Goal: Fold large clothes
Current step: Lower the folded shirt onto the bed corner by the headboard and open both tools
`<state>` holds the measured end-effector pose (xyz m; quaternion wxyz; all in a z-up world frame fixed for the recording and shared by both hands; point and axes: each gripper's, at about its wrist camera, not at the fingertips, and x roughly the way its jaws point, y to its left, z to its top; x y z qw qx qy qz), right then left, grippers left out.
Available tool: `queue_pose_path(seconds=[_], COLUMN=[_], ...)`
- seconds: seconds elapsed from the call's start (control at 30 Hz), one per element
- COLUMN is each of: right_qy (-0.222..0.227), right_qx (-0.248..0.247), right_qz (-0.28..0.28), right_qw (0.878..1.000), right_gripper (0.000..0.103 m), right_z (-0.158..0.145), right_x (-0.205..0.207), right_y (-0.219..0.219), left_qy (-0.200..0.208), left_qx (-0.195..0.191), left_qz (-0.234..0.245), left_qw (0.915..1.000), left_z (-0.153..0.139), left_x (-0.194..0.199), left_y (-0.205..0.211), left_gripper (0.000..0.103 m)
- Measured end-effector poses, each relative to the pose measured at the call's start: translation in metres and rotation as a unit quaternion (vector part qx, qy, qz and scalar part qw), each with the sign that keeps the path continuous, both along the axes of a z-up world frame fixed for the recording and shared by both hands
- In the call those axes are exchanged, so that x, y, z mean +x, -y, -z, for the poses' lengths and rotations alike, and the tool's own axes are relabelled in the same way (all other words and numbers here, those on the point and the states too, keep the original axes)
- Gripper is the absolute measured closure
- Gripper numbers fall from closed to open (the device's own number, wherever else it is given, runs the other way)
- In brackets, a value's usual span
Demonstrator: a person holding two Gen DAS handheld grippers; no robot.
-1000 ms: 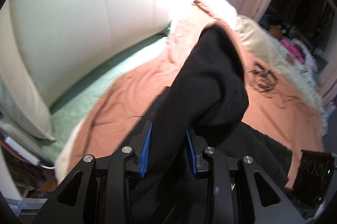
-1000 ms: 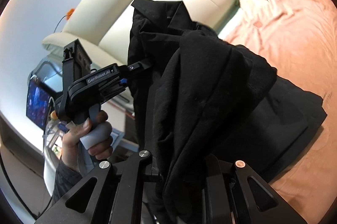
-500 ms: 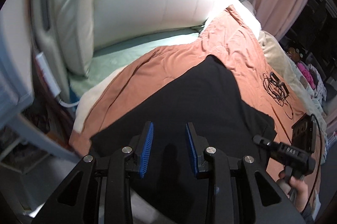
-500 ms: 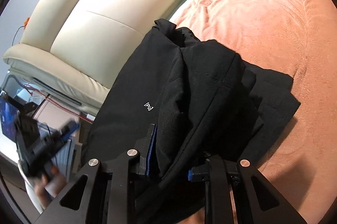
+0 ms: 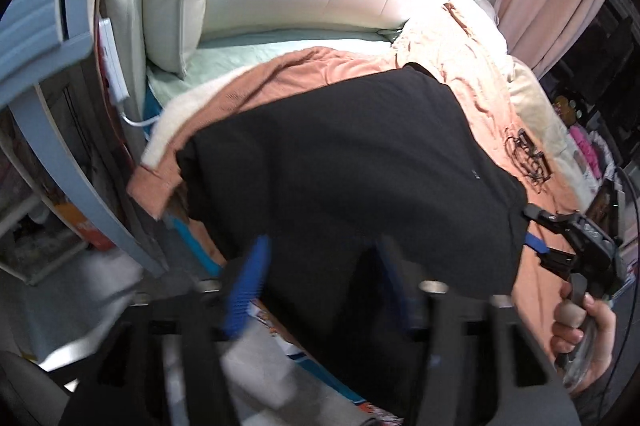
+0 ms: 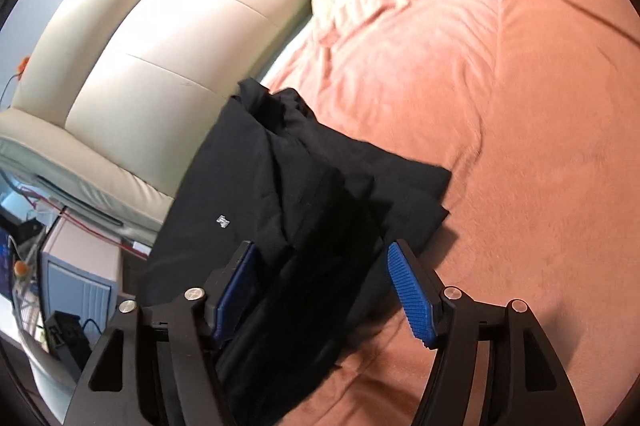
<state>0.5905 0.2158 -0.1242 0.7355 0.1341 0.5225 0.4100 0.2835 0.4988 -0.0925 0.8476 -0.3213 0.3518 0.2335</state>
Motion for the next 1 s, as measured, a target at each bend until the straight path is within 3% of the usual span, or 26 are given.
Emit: queue_pose_path(seconds=[0.17, 0.3, 0.37, 0.87, 0.93, 1.0], right_qy=[0.005, 0.005, 0.005, 0.043, 0.050, 0.061], right_qx=[-0.040, -0.064, -0.070, -0.026, -0.026, -0.026], right_qz=[-0.015, -0.002, 0.001, -0.013, -0.012, -0.012], right_qw=[0.999, 0.998, 0.998, 0.999, 0.998, 0.998], right_gripper=[0.037, 0.037, 0.037, 0.037, 0.037, 0.030], right_z=[0.018, 0.035, 0.034, -0.053, -0.061, -0.071], right_x=[-0.003, -0.004, -0.006, -0.036, -0.043, -0.050], right_y=[-0.018, -0.008, -0.002, 0.082, 0.098, 0.117], left_qy=[-0.013, -0.063, -0.060, -0.015, -0.005, 0.006], left_qx=[0.010, 0.017, 0.010, 0.044, 0.054, 0.064], left_qz=[0.008, 0.015, 0.014, 0.023, 0.031, 0.036], left_qw=[0.9998, 0.9978, 0.9980, 0.9987, 0.9981, 0.9973], left_z=[0.005, 0.022, 0.021, -0.059, -0.070, -0.082], left_x=[0.005, 0.011, 0.007, -0.019, -0.021, -0.023], left_y=[0.017, 0.029, 0.029, 0.093, 0.109, 0.125], left_gripper=[0.033, 0.032, 0.033, 0.031, 0.027, 0.019])
